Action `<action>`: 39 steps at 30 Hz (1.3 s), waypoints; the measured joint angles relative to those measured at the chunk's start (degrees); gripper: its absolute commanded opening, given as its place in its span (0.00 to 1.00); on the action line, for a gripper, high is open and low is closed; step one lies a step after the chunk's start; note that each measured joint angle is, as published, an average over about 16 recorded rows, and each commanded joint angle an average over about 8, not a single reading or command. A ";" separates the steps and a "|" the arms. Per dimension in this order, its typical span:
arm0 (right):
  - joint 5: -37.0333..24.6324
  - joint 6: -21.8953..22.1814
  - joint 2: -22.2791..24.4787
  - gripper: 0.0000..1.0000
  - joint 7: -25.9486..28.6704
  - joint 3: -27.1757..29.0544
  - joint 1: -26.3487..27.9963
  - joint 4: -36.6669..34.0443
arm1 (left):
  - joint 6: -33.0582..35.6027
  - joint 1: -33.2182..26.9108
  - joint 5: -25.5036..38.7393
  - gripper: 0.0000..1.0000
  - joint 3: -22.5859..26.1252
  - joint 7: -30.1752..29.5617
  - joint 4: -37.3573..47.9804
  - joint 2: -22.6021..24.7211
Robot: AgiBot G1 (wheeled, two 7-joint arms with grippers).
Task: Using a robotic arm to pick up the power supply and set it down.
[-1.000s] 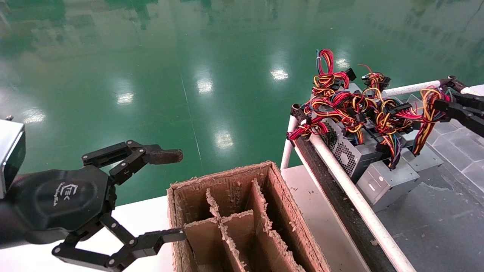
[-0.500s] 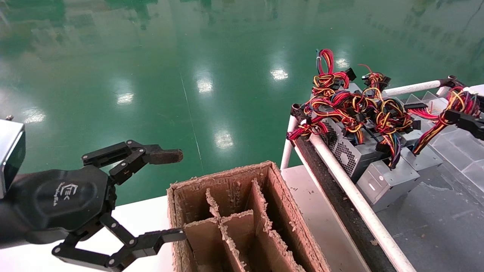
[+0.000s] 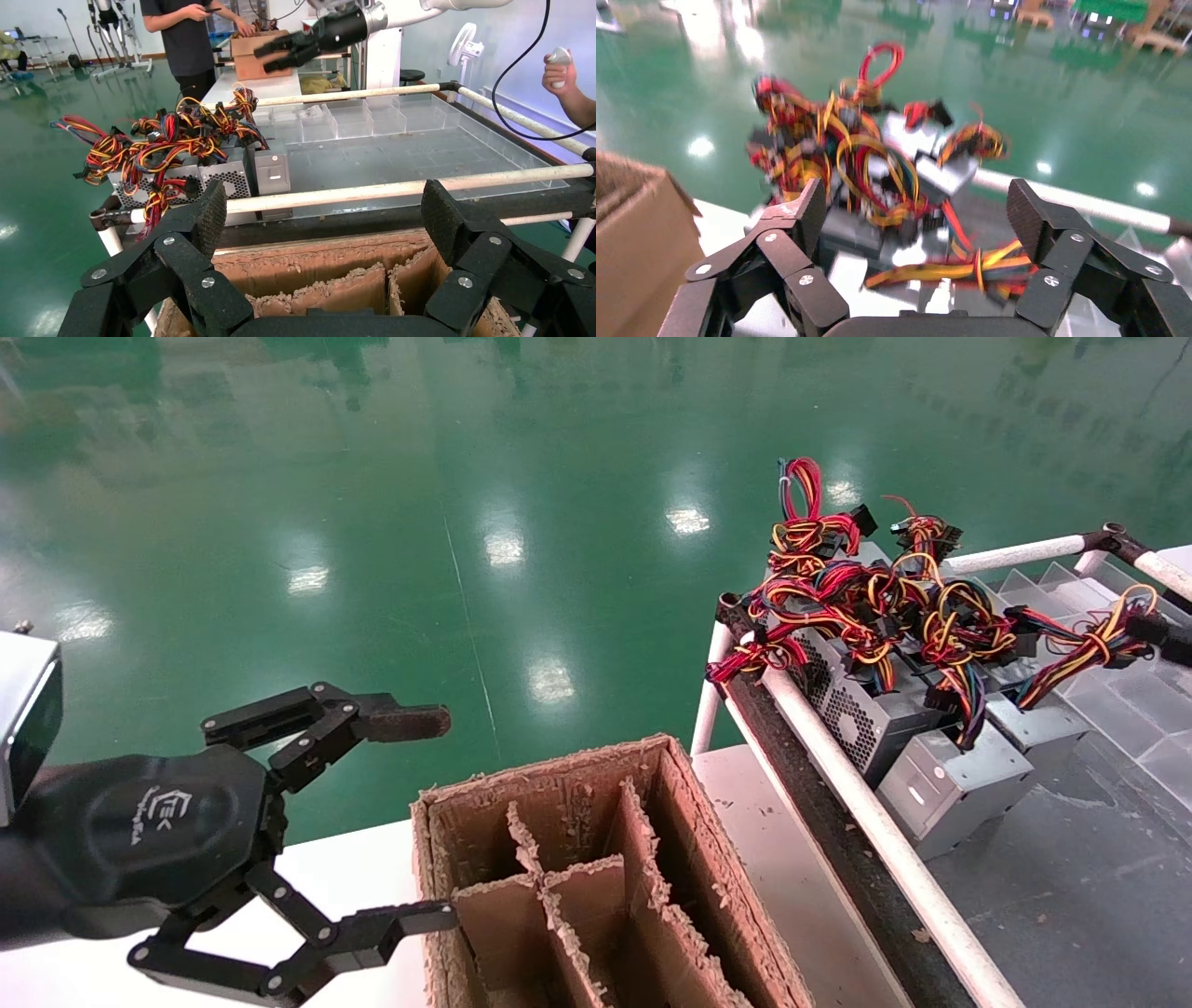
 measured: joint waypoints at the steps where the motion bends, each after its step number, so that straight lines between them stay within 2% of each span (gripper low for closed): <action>1: 0.27 -0.30 -0.06 1.00 0.23 0.22 0.15 0.01 | 0.00 0.00 0.00 1.00 0.00 0.00 0.00 0.00; 8: 2.68 -2.39 -0.95 1.00 2.72 1.93 0.91 1.77 | -0.01 0.00 0.00 1.00 0.00 0.00 0.01 -0.01; 15: 4.99 -2.84 -1.76 1.00 5.61 2.81 -1.08 7.27 | -0.02 0.00 -0.01 1.00 -0.01 0.01 0.03 -0.03; 39: 13.84 -0.23 -2.51 1.00 15.09 3.66 -17.47 37.10 | -0.02 0.00 -0.01 1.00 0.00 0.01 0.04 -0.03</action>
